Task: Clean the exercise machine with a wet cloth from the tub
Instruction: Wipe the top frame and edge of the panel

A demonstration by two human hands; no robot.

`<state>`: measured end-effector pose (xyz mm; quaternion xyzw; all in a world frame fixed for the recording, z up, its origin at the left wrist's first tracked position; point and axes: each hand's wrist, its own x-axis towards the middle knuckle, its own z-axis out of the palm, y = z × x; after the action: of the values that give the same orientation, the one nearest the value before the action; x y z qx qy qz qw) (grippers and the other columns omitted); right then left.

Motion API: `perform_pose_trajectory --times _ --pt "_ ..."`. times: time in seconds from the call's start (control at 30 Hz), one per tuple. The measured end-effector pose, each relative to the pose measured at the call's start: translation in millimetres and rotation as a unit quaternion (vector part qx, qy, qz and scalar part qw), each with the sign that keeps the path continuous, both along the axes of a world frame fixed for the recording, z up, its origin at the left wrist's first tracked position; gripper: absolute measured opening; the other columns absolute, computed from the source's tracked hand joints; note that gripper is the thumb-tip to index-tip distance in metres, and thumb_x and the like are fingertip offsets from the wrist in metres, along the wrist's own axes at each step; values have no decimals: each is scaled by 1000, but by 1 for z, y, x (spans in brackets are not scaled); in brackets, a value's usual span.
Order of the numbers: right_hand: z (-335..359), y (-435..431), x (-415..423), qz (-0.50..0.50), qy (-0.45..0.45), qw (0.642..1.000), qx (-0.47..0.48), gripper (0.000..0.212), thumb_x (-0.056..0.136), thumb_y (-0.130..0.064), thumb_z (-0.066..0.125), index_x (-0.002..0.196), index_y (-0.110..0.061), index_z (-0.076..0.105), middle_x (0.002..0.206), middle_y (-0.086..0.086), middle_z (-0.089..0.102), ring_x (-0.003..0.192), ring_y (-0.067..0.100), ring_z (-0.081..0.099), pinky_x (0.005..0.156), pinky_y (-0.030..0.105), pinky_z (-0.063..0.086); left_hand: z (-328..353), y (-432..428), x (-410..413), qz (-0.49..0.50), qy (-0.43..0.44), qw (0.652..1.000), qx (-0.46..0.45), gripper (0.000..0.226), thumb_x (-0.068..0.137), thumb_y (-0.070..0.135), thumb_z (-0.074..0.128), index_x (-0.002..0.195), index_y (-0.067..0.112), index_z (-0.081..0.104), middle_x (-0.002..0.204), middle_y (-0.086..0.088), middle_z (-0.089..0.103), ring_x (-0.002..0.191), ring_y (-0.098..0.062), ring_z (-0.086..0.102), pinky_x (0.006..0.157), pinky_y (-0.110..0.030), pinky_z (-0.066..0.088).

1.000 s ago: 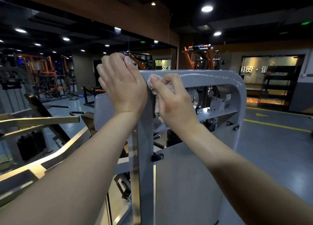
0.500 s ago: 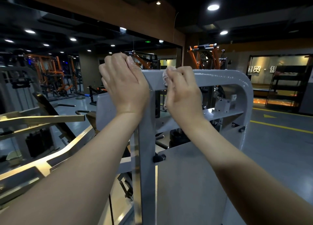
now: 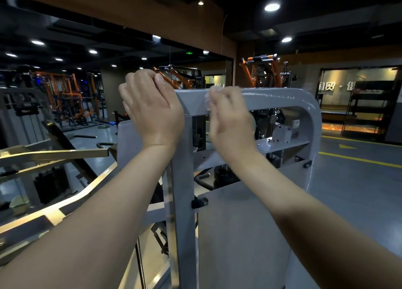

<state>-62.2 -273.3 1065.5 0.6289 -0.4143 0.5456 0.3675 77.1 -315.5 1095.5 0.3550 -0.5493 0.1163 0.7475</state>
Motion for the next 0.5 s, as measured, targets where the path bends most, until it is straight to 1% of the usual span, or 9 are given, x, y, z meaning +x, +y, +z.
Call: perform_pose_trajectory --times 0.07,0.1,0.17,0.27,0.33,0.37,0.43,0.47,0.5 --pt "-6 -2 4 16 91 996 15 29 96 7 60 125 6 63 118 20 61 102 25 63 90 33 58 0 0 1 -5 -2 1000 3 33 106 27 32 99 3 54 102 -13 54 99 -31 51 92 -11 20" --pt "-5 -2 -2 15 106 994 13 30 96 7 60 125 6 63 118 20 61 103 27 64 91 35 58 -1 1 2 -7 -3 1000 4 32 106 27 32 99 4 53 102 -13 53 100 -30 50 91 -14 23" --pt "-4 -3 -19 3 66 998 4 27 96 6 59 123 4 64 118 18 60 100 24 63 87 33 59 -1 3 1 -8 -3 1000 6 30 106 27 33 99 4 53 102 -11 52 100 -29 49 89 -15 24" --pt "-3 1 -30 -15 -59 998 -15 20 98 1 57 117 2 65 114 15 59 97 15 56 86 27 56 -1 4 0 -1 1 1000 7 27 105 23 35 99 4 53 101 -11 53 100 -29 48 87 -21 26" --pt "-4 1 -15 -17 -78 997 -14 20 97 2 56 115 1 64 111 15 57 93 14 55 80 25 54 -1 4 -1 -1 2 1000 9 27 105 23 37 98 4 54 101 -12 53 99 -29 48 86 -24 29" --pt "-6 0 -6 -10 -53 998 -12 21 96 4 56 116 3 64 111 16 58 92 17 57 80 25 54 -1 3 -1 -3 0 1000 12 26 105 23 37 98 4 54 101 -12 53 98 -29 48 86 -27 32" --pt "-10 -1 0 5 31 999 1 24 96 5 58 119 6 64 112 19 60 96 23 61 86 27 56 -1 3 -1 -6 -4 1000 14 26 105 24 38 98 4 53 101 -11 52 99 -29 47 86 -33 37" --pt "-10 -2 -5 4 58 998 5 26 96 5 59 121 7 64 113 20 60 97 24 63 88 29 58 -1 4 0 -8 -4 1000 16 26 105 24 38 98 5 53 101 -11 52 99 -29 47 87 -36 40" --pt "-9 -3 -14 -2 59 998 6 26 96 4 59 122 6 64 114 20 60 97 24 63 87 30 59 -1 5 0 -11 -4 1000 18 26 105 25 37 99 5 53 102 -11 52 100 -28 47 87 -38 41"
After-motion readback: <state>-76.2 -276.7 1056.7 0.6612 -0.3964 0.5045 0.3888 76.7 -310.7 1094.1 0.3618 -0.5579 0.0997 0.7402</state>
